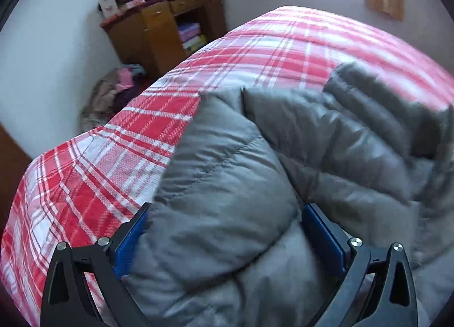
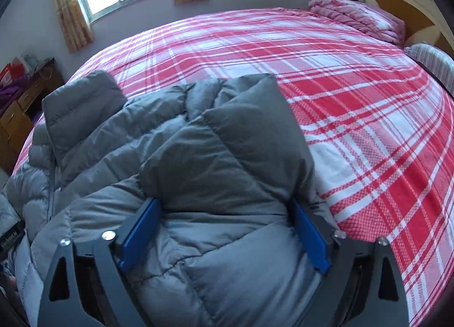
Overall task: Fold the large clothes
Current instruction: 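Grasp the jacket hem with both grippers and lift it toward the collar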
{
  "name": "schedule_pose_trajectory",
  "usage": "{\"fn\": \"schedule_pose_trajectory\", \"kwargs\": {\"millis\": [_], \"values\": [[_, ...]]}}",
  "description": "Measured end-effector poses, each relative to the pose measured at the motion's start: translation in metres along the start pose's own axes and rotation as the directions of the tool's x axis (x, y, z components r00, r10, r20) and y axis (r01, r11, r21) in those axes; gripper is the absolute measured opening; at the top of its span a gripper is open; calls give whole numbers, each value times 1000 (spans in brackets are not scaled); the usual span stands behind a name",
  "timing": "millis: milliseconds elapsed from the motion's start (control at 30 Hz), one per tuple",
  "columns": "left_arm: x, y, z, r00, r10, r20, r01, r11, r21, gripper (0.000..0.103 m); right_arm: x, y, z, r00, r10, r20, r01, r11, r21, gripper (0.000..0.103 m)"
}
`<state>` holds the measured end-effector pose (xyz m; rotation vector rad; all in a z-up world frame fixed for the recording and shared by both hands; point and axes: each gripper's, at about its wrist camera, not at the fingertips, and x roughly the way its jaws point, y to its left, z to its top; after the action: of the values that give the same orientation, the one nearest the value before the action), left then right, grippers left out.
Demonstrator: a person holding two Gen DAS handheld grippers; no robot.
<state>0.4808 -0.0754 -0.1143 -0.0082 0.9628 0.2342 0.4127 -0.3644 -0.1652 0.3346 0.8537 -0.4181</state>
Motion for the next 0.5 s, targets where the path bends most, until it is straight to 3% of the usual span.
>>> {"fn": "schedule_pose_trajectory", "kwargs": {"millis": [133,233,367,500], "values": [[-38,15,34,989,-119,85,122,992,-36,102,-27,-12,12,999,26,20,-27,999,20,97],[-34,2,74,976,-213,47,216,974,-61,102,-47,-7,39,996,55,70,-55,998,10,103],[-9,-34,106,975,-224,-9,224,974,-19,102,-39,20,83,994,92,59,-90,995,-33,103],[13,-63,124,974,-226,-30,226,974,5,102,-27,43,105,987,148,55,-147,989,-30,103]]}}
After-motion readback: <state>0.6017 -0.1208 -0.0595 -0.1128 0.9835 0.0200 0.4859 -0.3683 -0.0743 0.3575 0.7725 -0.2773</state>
